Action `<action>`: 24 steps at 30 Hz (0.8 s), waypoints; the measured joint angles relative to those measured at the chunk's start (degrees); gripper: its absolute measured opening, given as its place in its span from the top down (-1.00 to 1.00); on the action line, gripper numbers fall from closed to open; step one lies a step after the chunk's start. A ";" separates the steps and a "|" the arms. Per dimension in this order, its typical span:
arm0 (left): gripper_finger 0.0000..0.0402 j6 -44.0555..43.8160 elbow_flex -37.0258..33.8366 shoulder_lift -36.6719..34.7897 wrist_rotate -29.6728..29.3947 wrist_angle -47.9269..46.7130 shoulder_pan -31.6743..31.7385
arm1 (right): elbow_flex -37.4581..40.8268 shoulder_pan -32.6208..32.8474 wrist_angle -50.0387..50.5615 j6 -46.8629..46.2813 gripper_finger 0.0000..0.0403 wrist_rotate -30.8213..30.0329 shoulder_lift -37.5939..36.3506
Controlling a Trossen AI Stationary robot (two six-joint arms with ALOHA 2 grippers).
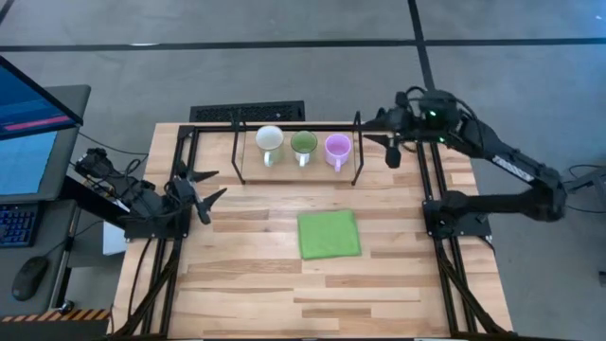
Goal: Stack small to large cups/mugs on shelf
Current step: Return to Home Position
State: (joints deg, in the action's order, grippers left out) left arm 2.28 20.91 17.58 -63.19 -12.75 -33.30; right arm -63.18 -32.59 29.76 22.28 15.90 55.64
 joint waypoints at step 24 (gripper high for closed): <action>-0.23 -11.37 0.00 -0.02 -16.84 -8.33 14.19 | 40.42 -13.33 -39.45 -11.31 0.12 8.31 -20.00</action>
State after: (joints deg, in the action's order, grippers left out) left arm -9.09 20.91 17.56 -80.04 -21.08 -19.12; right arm -22.76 -45.92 -9.69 10.98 24.21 35.64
